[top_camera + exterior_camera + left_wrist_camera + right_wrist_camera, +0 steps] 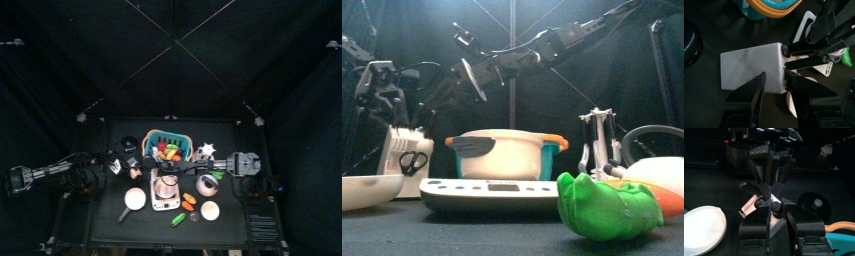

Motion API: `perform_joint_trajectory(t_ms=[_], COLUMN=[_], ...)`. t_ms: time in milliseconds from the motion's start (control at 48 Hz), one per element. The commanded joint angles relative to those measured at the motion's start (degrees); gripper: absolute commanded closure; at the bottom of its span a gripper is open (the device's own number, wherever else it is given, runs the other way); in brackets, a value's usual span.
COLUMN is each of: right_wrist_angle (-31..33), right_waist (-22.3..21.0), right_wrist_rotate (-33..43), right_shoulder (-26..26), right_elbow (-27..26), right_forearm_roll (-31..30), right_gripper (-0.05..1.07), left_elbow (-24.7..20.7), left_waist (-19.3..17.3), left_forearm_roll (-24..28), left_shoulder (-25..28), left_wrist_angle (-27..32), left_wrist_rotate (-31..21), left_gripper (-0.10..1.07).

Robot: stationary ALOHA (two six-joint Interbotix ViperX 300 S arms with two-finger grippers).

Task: Pull out sharpener

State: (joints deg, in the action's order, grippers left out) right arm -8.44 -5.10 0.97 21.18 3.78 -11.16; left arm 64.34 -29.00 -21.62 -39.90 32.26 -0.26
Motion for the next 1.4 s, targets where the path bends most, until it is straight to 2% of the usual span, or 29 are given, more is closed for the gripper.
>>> perform_joint_trajectory(t_ms=[0, 271, 583, 1375], right_wrist_angle=[-1.7, -2.2, -2.4, -2.5], right_waist=[2.9, 2.8, 2.8, 4.1], right_wrist_rotate=[0.4, 0.3, -0.3, -0.1], right_shoulder=[-5.5, -6.5, -6.5, -7.2], right_elbow=[-0.8, -1.8, -3.7, -5.5], right_forearm_roll=[0.4, 0.1, -0.1, -2.5], right_gripper=[0.77, 0.77, 0.85, 0.86], left_elbow=[3.0, 3.0, 3.0, 3.2], left_waist=[-1.0, -1.5, -1.6, -1.6], left_forearm_roll=[0.5, 0.5, 0.5, 0.5], left_shoulder=[1.7, 1.7, 1.7, 1.8], left_wrist_angle=[0.8, 0.8, 0.8, 0.8], left_wrist_rotate=[0.2, 0.2, 0.2, 0.2], left_gripper=[0.24, 0.24, 0.24, 0.24])
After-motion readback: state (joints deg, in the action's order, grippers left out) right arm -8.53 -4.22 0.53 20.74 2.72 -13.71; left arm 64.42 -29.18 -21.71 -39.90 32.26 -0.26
